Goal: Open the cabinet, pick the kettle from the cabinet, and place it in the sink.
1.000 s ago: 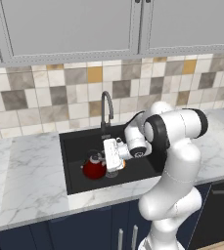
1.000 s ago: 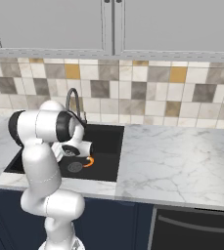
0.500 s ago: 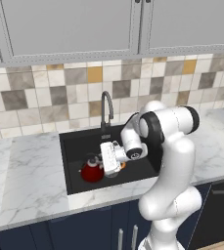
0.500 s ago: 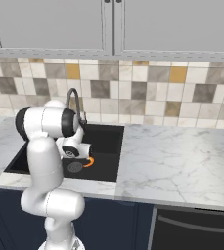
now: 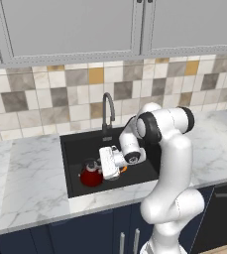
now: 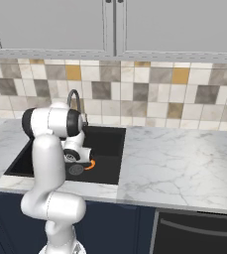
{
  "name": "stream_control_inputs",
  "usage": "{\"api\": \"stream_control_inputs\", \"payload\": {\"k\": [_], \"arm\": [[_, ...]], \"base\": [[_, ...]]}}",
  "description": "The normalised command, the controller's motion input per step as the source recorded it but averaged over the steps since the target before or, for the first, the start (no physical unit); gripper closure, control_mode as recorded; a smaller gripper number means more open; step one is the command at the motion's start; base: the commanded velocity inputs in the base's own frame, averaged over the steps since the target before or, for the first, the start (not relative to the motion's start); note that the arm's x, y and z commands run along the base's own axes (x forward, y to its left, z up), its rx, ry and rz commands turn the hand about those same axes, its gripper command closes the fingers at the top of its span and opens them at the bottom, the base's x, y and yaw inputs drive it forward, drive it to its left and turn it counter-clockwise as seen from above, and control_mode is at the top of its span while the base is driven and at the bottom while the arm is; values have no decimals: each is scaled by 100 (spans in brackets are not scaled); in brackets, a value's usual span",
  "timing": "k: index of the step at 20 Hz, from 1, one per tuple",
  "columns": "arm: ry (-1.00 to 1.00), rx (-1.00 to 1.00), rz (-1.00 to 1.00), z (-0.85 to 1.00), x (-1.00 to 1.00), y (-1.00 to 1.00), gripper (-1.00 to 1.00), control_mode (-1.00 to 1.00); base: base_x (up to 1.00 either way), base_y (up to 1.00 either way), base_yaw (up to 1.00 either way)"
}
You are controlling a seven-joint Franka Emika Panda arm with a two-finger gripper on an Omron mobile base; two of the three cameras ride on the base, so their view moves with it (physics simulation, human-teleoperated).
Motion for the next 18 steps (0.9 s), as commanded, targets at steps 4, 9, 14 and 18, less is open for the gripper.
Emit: {"api": "stream_control_inputs", "payload": {"k": [4, 9, 14, 18], "arm": [[2, 0, 0, -21, 19, 8, 100, -100], [4, 0, 0, -22, 18, 7, 100, -100], [7, 0, 1, -25, 20, 7, 100, -100], [5, 0, 2, -23, 20, 6, 100, -100]], "base": [[0, 0, 0], [0, 0, 0], [0, 0, 0], [0, 0, 0]]}}
